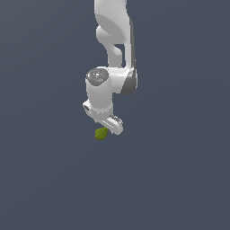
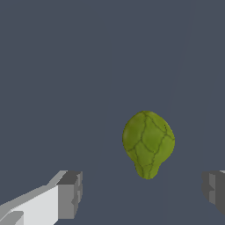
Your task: Pick up the object and move it to a goal position.
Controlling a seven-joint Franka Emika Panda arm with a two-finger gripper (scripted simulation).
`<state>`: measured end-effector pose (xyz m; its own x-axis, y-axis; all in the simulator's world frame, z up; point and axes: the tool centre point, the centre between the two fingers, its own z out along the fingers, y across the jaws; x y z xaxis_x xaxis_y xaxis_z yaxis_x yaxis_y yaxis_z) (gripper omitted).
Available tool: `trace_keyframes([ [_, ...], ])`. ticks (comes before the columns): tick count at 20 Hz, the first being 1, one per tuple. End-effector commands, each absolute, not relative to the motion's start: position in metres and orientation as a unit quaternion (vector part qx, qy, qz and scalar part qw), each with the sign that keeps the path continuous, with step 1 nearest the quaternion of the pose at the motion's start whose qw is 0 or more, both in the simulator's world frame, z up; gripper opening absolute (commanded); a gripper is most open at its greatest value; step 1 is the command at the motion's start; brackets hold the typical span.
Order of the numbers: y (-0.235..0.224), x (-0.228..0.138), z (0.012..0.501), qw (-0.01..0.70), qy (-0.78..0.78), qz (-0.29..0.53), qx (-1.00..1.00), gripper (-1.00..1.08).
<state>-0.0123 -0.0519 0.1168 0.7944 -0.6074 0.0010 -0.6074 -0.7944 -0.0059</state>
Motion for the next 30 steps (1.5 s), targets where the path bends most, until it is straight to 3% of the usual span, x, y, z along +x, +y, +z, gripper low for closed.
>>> trace_keyframes([
  [1,-0.056,-0.015,0.11,0.002,0.356,-0.001,-0.934,1.0],
  [21,-0.07,-0.025,0.088,0.0,0.453,0.0,-0.892,1.0],
  [30,-0.07,-0.027,0.048,0.0,0.455,0.0,-0.891,1.0],
])
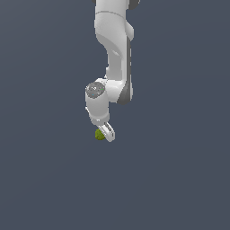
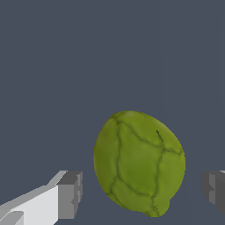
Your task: Pick up the object and move it to a goal position.
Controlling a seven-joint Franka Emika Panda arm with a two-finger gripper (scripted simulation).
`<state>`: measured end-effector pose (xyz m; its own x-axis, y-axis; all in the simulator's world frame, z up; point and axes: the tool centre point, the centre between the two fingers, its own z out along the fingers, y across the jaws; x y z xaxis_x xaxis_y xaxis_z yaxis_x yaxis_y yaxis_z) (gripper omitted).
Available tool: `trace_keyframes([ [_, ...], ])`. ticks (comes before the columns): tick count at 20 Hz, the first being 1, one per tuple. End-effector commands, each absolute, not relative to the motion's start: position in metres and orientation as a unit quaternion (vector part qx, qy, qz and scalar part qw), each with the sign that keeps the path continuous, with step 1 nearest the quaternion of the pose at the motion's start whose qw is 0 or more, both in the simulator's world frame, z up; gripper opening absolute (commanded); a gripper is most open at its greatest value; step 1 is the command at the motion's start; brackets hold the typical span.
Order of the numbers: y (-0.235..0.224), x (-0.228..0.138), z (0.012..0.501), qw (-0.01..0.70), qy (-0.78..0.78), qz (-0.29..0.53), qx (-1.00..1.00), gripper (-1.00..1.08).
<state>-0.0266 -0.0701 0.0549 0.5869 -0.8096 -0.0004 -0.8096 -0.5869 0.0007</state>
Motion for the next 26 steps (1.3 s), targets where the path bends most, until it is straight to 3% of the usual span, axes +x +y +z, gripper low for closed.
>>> trace_keyframes([
  [1,-0.07,-0.026,0.045,0.0,-0.455,0.0,0.891,1.0],
  [5,-0.07,-0.026,0.041,0.0,-0.455,0.0,0.891,1.0],
  [6,-0.07,-0.026,0.041,0.0,-0.455,0.0,0.891,-1.0],
  [19,-0.07,-0.025,0.045,-0.001,-0.455,0.0,0.891,-1.0],
  [26,-0.081,-0.019,0.073,0.0,-0.455,0.0,0.891,-1.0],
])
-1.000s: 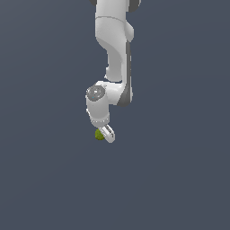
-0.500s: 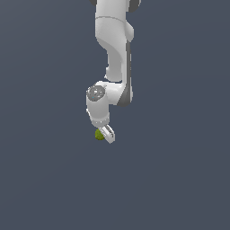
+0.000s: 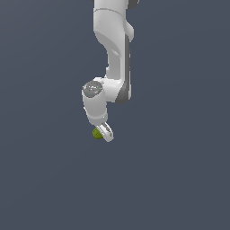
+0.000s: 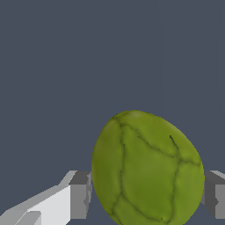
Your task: Pick up the object and move it to a goal position.
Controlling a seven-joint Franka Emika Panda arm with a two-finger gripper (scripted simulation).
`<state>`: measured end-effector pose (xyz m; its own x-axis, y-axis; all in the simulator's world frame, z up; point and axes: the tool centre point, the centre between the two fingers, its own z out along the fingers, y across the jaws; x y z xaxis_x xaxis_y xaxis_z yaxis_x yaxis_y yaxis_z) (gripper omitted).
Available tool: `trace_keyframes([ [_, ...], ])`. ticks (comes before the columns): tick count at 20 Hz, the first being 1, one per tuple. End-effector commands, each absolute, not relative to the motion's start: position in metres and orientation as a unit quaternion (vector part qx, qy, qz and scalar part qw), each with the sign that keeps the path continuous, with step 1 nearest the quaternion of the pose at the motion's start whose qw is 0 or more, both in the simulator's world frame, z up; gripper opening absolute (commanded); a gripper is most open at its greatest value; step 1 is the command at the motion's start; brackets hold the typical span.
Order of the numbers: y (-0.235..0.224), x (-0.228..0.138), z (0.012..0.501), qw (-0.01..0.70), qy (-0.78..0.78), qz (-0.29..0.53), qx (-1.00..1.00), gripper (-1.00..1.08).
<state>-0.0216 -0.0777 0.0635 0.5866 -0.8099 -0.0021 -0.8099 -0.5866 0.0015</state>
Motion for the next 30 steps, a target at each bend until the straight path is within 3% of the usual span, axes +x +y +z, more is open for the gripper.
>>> trace_keyframes([
  [1,-0.083,-0.018,0.079,0.0,-0.455,0.0,0.89,-1.0],
  [19,-0.145,0.021,0.247,0.001,-0.455,0.0,0.89,-1.0],
  [30,-0.165,0.037,0.301,0.0,-0.455,0.0,0.89,-1.0],
])
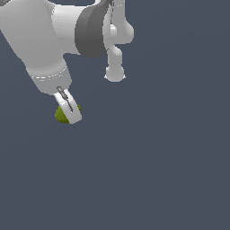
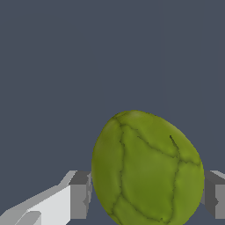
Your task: Pick up the object and move it to a goal position.
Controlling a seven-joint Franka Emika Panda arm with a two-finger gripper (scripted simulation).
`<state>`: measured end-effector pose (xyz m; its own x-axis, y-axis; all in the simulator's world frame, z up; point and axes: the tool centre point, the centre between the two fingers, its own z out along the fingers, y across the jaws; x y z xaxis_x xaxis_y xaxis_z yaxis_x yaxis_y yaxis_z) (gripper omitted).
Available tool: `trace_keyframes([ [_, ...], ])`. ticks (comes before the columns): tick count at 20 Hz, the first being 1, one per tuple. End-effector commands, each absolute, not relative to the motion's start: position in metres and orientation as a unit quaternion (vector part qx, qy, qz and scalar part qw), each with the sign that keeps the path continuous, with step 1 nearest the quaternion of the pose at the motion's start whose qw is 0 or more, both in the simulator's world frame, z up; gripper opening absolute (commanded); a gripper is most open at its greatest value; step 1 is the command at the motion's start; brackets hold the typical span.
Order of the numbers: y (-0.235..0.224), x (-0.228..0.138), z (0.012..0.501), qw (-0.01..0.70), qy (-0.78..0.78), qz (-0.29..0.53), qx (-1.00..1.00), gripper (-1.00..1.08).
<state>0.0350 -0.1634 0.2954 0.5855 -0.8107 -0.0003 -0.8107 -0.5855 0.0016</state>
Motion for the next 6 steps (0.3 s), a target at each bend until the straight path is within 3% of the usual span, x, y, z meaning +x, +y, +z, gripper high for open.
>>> trace_keyframes([
  [1,-0.1657,0.0375,0.303,0.0,-0.455,0.0,0.891,-1.0],
  [6,-0.1674,0.0391,0.3075,0.0,-0.455,0.0,0.891,-1.0],
])
